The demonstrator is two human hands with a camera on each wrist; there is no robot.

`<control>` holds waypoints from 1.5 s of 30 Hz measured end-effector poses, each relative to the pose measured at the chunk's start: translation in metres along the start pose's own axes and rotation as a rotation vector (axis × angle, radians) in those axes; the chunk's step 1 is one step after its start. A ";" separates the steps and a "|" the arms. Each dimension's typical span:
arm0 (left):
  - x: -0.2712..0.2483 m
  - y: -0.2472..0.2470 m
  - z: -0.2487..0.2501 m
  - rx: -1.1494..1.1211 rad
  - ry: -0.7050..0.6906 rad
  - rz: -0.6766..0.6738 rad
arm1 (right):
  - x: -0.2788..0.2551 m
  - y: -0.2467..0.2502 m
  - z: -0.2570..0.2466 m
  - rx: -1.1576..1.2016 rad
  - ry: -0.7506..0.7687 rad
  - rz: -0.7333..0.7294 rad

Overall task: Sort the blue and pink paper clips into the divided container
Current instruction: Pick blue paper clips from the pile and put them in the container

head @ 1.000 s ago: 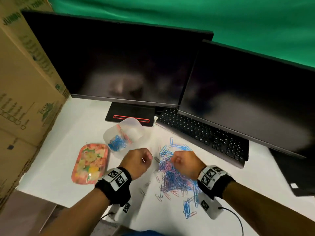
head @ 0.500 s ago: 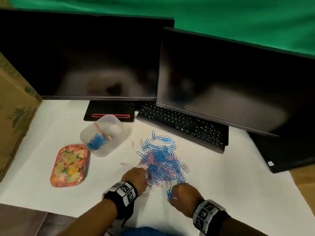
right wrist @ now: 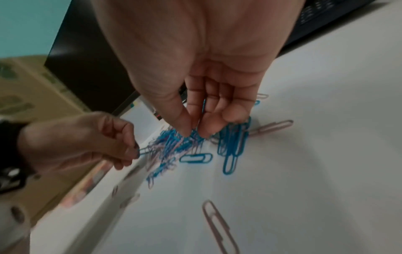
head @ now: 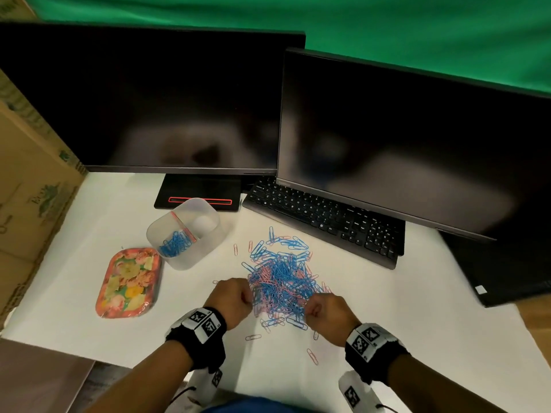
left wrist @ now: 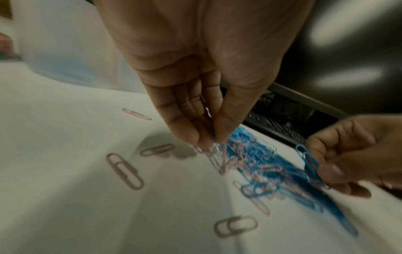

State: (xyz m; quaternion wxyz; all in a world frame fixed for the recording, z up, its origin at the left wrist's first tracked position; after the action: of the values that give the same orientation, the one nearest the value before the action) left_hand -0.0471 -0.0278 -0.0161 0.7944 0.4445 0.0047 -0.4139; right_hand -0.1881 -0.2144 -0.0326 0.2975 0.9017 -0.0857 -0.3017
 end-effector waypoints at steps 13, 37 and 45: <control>0.000 0.016 -0.017 -0.481 0.149 -0.064 | 0.001 0.016 0.002 0.792 -0.254 -0.171; 0.011 0.019 0.016 -1.224 0.260 0.187 | 0.012 0.031 -0.027 1.262 -0.453 -0.061; 0.016 0.010 0.018 -0.747 0.158 0.044 | -0.004 0.039 0.012 1.076 -0.580 0.000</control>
State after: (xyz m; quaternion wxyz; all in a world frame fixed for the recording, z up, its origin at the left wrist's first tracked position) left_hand -0.0360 -0.0487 -0.0040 0.9075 0.1550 0.2070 -0.3309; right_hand -0.1973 -0.2503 -0.0151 -0.2350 0.8068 -0.3036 -0.4492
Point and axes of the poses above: each hand's wrist, its own x-axis towards the middle knuckle, its own y-axis out of the back of the hand, z = x × y, the point moved 4 cm from there along x, towards the middle knuckle, and after that the axes turned 7 degrees about -y, right-handed, at the moved point
